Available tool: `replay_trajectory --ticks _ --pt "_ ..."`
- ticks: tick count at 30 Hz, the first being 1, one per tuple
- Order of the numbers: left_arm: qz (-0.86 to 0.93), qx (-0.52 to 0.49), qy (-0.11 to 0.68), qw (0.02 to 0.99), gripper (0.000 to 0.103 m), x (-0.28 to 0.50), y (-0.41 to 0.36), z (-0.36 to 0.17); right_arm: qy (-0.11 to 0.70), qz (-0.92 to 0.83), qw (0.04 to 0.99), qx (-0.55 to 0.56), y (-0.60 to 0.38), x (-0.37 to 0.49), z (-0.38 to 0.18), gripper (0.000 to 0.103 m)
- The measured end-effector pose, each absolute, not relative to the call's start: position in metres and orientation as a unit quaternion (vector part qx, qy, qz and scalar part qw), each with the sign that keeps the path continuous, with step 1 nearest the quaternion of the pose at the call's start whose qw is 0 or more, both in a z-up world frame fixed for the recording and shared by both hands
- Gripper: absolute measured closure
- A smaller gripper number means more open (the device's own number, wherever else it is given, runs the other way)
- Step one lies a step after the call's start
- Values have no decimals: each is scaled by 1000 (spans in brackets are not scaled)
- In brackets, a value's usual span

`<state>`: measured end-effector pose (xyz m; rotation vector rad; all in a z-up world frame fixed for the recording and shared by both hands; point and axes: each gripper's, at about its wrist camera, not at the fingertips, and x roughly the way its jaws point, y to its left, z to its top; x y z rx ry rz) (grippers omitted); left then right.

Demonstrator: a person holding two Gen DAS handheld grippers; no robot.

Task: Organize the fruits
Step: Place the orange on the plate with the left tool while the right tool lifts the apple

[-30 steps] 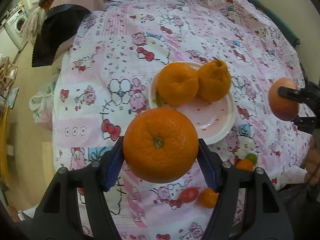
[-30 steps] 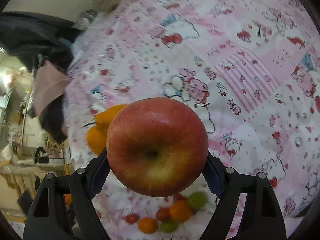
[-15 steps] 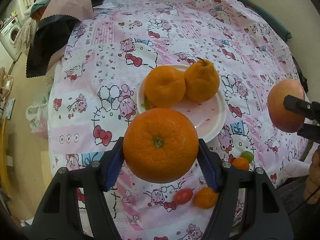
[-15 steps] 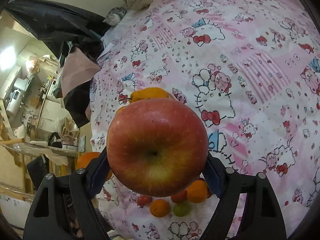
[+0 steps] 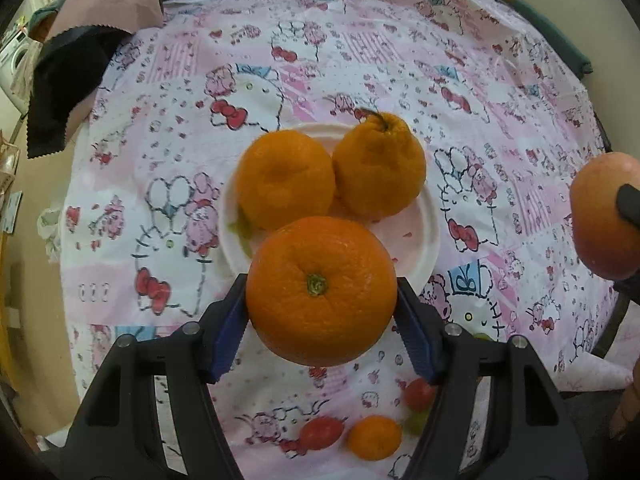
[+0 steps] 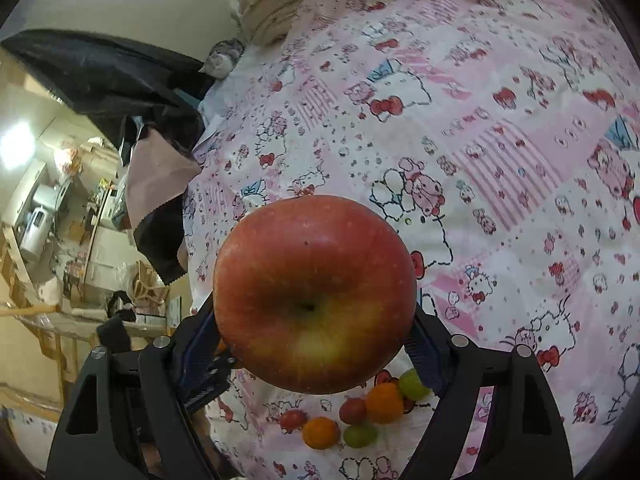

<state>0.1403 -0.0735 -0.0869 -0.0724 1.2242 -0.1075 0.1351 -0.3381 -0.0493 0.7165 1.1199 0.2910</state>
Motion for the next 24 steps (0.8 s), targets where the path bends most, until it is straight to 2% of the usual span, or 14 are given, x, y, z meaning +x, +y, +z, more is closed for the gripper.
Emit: replay_trajectory --ticks 16,24 --pt "-15 -40 608 793 37 171 -105 -137 530 141 765 338 -333 141 -56 19" --pt "-29 -50 613 788 32 172 -99 -142 538 146 762 331 -328 143 -58 18"
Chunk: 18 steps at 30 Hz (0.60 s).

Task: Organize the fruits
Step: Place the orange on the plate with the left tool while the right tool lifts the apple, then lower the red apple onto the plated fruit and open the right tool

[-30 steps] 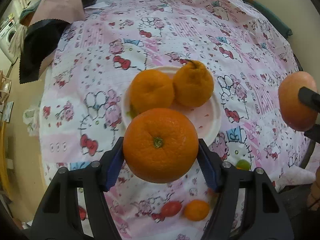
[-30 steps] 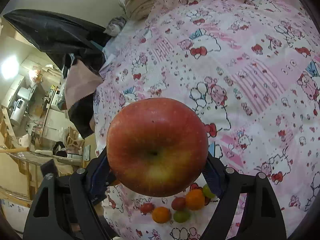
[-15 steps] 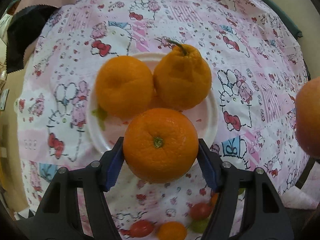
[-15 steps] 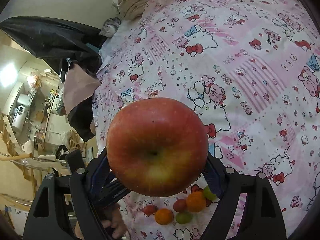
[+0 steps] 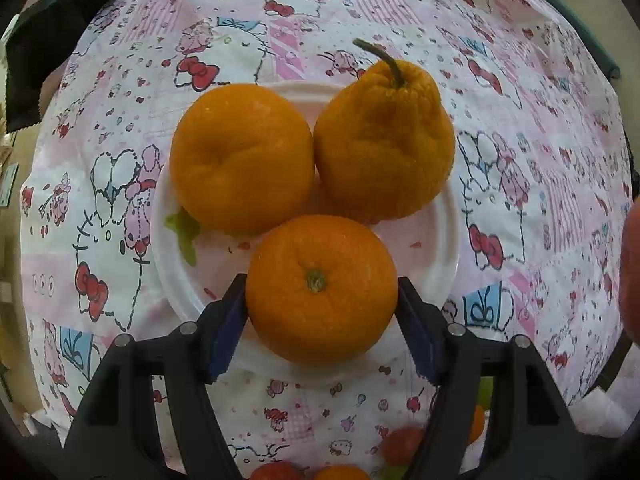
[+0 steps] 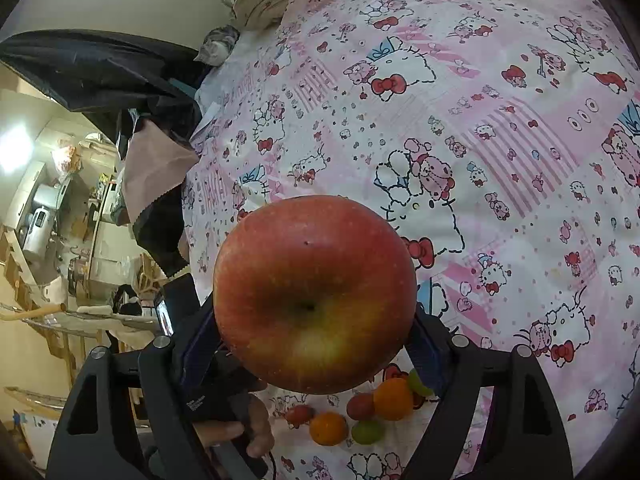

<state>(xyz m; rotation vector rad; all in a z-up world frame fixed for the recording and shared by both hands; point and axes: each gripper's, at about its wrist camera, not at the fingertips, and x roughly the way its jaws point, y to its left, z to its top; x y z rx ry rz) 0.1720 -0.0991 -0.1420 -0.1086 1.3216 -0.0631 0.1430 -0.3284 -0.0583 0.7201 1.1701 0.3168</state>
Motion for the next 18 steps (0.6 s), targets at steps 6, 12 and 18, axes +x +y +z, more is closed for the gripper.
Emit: replay_trajectory --ticks 6,12,18 --pt "-47 -36 596 801 21 157 -96 -115 540 151 765 317 -320 143 -56 18" --pt "-55 -38 586 808 21 131 -60 -70 549 173 767 283 -295 145 -55 18" --pt "-30 -45 553 831 21 110 -9 -31 558 197 764 257 -262 155 -53 18"
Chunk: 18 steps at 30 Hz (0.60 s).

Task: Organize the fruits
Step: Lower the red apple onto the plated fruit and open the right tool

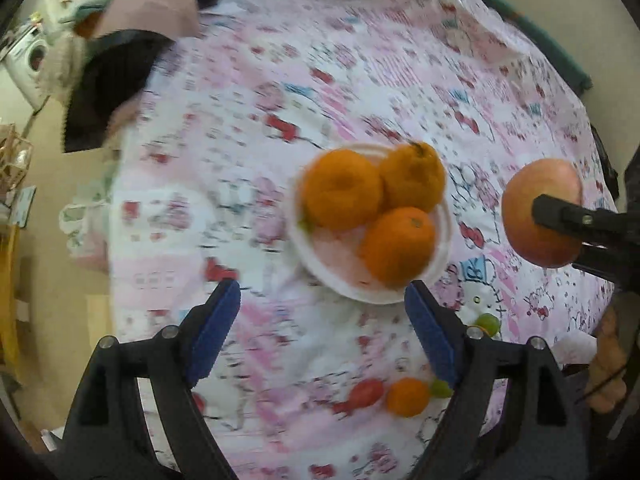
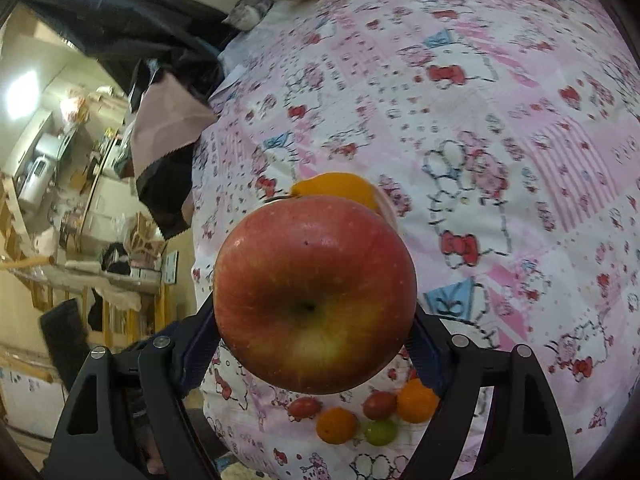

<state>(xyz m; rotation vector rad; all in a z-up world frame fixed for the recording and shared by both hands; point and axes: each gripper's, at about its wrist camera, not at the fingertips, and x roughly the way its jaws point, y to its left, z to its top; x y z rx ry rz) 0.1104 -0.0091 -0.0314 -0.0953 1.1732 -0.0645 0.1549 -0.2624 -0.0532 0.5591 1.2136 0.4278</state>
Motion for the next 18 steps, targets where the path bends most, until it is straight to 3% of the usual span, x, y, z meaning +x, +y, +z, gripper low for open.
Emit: replay_trajectory --ticks 18 --pt "0 -155 522 839 17 113 37 -16 644 141 750 59 -131 220 -85 18"
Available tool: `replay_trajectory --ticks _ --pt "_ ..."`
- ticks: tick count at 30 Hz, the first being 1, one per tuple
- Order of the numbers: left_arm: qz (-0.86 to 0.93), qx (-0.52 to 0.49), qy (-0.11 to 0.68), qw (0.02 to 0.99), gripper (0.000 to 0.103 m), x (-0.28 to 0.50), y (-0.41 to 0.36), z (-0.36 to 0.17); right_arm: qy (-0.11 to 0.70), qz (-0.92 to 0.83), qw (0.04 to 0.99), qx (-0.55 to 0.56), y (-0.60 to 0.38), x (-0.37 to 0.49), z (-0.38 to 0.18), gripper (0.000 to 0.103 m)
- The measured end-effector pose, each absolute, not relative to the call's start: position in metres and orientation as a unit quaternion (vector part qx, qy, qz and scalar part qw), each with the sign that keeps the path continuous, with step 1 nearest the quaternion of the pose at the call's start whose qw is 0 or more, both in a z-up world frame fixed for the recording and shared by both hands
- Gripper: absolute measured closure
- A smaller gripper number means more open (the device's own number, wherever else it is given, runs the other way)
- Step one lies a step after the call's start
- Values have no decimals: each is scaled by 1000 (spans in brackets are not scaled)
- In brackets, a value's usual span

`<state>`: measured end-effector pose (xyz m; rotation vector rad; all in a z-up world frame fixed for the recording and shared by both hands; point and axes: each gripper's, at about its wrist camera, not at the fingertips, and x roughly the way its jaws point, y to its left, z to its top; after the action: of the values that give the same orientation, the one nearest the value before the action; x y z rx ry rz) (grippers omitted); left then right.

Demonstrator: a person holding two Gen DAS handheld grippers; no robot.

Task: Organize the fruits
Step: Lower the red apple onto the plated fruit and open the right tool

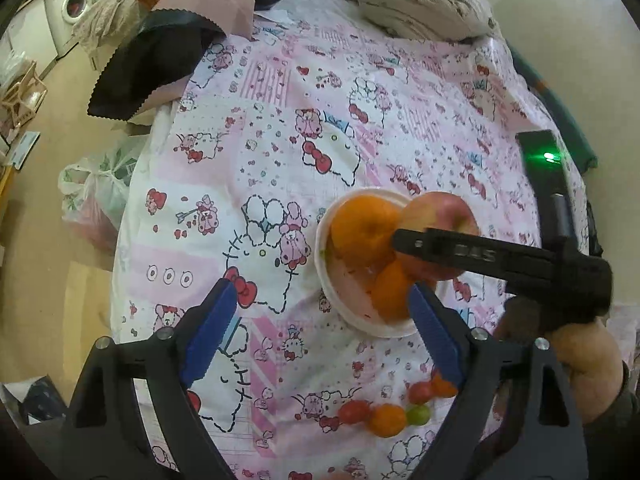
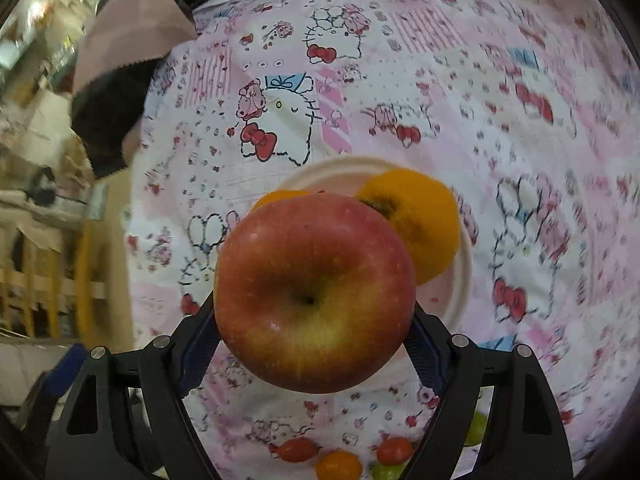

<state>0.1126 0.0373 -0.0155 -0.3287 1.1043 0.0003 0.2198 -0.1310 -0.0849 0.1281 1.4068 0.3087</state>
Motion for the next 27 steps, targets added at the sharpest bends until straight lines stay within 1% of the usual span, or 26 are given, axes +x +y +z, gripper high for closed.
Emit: replay_trajectory --ticks 5,10,17,18,21,27 --pt "3 -188 520 833 16 112 50 -8 649 116 752 8 -117 228 -89 18" --pt "11 -203 517 832 16 110 58 -4 647 104 755 -14 -111 232 -92 18" --pt "17 -213 516 829 16 109 64 -4 651 112 750 13 -117 227 -90 17" --pt "18 -213 515 830 16 110 63 -4 650 112 751 18 -118 227 -88 17" --pt "19 -208 514 832 16 110 62 -3 649 112 753 19 -118 227 -83 10" --pt "28 -204 514 833 16 110 64 -6 649 115 752 21 -121 222 -77 10"
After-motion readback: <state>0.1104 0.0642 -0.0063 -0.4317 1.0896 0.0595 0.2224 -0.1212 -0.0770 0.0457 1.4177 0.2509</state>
